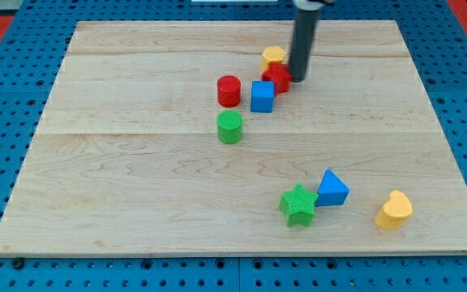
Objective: Move the yellow hexagon above the red circle
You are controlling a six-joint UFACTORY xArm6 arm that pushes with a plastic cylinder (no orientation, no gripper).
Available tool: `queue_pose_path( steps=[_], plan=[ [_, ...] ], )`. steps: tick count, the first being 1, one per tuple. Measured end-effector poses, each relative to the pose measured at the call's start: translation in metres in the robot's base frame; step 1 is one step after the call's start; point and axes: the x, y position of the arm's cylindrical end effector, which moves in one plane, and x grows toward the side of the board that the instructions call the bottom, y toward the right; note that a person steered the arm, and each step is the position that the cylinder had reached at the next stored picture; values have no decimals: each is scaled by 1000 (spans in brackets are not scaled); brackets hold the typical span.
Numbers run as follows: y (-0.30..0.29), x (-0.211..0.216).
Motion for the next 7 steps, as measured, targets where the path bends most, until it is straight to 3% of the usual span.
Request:
queue_pose_path(
  steps=[1,3,5,7],
  plan=[
    [34,-20],
    [-37,-38],
    [-34,-73],
    [-107,-74]
  ],
)
